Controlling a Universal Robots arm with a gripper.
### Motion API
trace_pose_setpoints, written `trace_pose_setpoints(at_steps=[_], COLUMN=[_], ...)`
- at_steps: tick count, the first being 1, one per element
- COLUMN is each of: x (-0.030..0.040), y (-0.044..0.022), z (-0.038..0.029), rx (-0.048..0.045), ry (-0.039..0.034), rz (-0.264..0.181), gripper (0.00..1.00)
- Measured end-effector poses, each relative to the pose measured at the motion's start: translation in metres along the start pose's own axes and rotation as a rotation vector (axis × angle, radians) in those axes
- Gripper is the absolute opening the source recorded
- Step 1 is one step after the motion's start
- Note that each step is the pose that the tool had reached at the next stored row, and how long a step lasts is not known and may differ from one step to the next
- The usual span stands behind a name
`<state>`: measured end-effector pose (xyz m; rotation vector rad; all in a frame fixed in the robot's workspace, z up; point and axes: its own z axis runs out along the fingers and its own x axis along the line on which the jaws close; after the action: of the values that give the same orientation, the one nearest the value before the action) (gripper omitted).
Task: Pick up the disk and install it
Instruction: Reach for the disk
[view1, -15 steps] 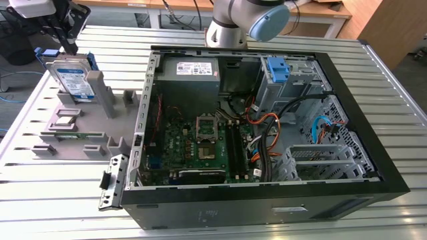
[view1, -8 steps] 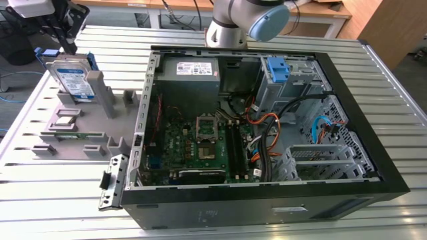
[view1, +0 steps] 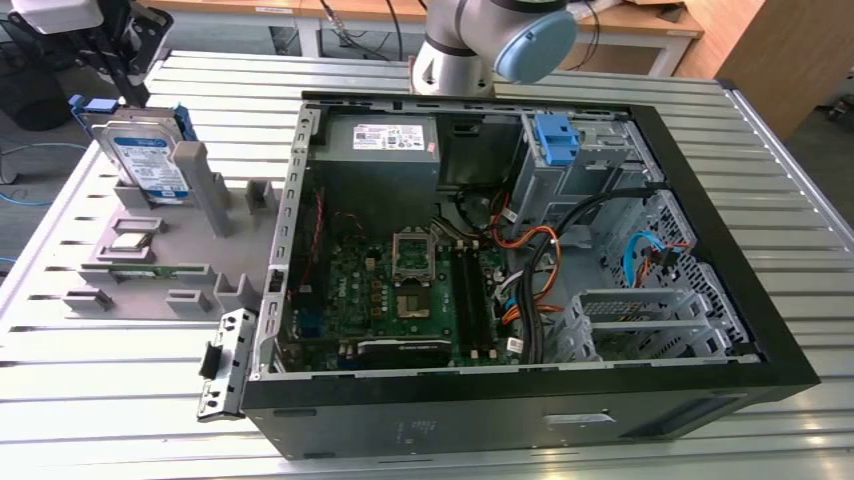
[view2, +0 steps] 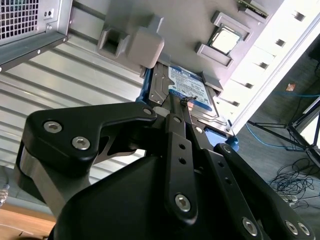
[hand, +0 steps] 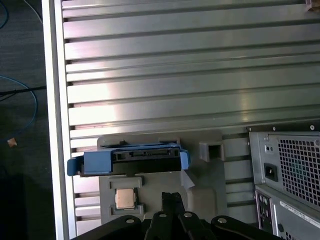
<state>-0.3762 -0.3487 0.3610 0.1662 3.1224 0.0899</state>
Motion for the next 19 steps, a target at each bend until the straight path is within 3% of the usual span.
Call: trace_pose_setpoints(at_steps=[5, 19], x=[0.0059, 0.008], y=[0.0017, 0.0015], z=[0.0013, 0.0014], rx=[0.0001, 0.0], ry=[-0.0001, 0.0], rz=[0.002, 0.002], gripper=[0.11, 0.11])
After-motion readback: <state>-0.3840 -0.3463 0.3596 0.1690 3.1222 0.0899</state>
